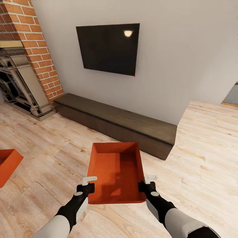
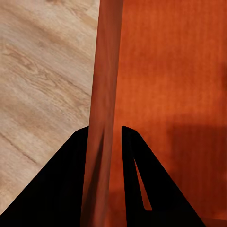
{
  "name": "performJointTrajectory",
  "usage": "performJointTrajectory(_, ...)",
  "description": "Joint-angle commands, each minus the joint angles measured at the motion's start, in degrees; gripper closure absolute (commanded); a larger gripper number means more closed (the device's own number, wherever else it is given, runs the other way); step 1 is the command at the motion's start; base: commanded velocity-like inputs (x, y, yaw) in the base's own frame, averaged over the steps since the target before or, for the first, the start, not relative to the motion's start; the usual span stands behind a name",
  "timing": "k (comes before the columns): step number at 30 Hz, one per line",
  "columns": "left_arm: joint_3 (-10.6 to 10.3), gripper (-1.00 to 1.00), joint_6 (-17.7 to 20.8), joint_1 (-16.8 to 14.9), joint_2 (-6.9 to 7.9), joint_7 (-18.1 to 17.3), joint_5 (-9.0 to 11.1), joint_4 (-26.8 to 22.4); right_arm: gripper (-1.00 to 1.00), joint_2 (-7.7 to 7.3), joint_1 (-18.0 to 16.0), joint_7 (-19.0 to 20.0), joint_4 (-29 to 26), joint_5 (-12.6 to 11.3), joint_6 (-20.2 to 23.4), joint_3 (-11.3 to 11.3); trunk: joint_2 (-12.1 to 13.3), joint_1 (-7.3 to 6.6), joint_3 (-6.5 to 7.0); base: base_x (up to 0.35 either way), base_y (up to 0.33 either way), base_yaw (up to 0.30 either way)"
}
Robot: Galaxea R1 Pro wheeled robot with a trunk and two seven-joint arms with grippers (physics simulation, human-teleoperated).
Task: Move the two storage containers from the living room to the garage. In the garage, place one container on the floor and stack the other container on top of it (either order is fine).
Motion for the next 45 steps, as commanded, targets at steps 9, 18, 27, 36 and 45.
performJointTrajectory(9,1.49,1.0,0.18,-0.01,-0.65,2.53,1.2,-0.59,1.0,0.04,-0.04,-3.08,-0.12,0.02,-1.15,-1.85,-0.03,0.0,0.77,0.0,0.0,0.0)
performJointTrajectory(18,1.49,1.0,0.18,-0.01,-0.64,2.56,1.2,-1.44,1.0,-0.01,-0.04,-3.08,-0.13,0.04,-1.15,-1.86,-0.03,0.0,1.57,0.0,0.0,0.0)
performJointTrajectory(27,1.49,1.0,0.18,-0.01,-0.71,2.57,1.2,-1.37,1.0,-0.02,-0.04,-3.08,-0.14,0.04,-1.13,-1.86,-0.03,0.0,2.38,0.0,0.0,0.0)
performJointTrajectory(36,1.47,1.0,0.18,-0.01,-0.72,2.54,1.2,-1.37,1.0,-0.02,-0.04,-3.08,-0.12,0.04,-1.15,-1.86,-0.03,0.0,3.19,0.0,0.0,0.0)
performJointTrajectory(45,1.45,1.0,0.18,-0.01,-0.73,2.57,1.13,-1.36,1.0,-0.02,-0.04,-3.08,-0.13,0.04,-1.13,-1.86,-0.03,0.0,3.99,0.0,0.0,0.0)
